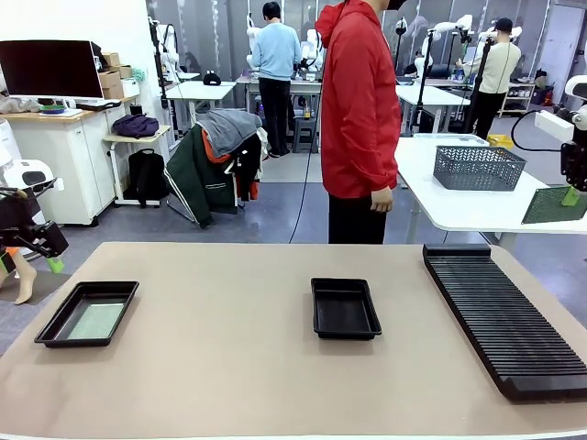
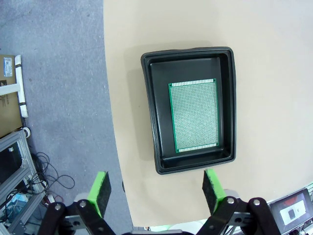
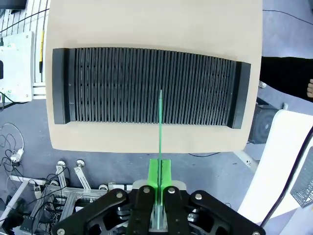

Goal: Inspect and transfer BCBs to ESD trays.
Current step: Pick up the Blank PCB from the PCB Rack and place it in the right ESD tray.

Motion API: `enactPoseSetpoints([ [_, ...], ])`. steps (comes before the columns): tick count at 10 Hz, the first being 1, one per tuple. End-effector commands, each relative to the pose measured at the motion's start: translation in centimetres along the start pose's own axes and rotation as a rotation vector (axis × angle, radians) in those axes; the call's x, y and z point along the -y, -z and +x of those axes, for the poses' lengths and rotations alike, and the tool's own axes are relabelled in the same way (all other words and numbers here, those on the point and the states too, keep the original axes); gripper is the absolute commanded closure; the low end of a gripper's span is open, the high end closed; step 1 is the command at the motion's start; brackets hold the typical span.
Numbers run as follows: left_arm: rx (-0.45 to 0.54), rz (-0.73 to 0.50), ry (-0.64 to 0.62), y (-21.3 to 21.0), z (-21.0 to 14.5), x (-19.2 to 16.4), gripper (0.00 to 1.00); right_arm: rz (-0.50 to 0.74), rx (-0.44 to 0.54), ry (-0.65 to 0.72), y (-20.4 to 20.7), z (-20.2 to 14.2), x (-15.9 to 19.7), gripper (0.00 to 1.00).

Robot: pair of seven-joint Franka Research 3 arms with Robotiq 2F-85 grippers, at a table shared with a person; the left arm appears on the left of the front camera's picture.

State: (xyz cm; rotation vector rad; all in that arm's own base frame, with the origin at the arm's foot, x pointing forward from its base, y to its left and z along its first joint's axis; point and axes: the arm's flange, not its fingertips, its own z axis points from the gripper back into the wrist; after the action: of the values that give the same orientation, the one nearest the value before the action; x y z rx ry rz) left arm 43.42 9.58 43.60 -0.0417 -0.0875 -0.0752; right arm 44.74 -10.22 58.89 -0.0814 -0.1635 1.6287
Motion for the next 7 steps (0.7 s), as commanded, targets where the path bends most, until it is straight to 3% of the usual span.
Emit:
enactPoseSetpoints([
  [1, 0.001, 0.001, 0.007, 0.06, -0.18, -0.07, 0.00, 0.001, -0.002, -0.002, 0.12, 0.00, -0.18, 1.00],
  [7, 0.001, 0.001, 0.007, 0.06, -0.18, -0.07, 0.00, 0.001, -0.002, -0.002, 0.12, 0.00, -0.18, 1.00],
])
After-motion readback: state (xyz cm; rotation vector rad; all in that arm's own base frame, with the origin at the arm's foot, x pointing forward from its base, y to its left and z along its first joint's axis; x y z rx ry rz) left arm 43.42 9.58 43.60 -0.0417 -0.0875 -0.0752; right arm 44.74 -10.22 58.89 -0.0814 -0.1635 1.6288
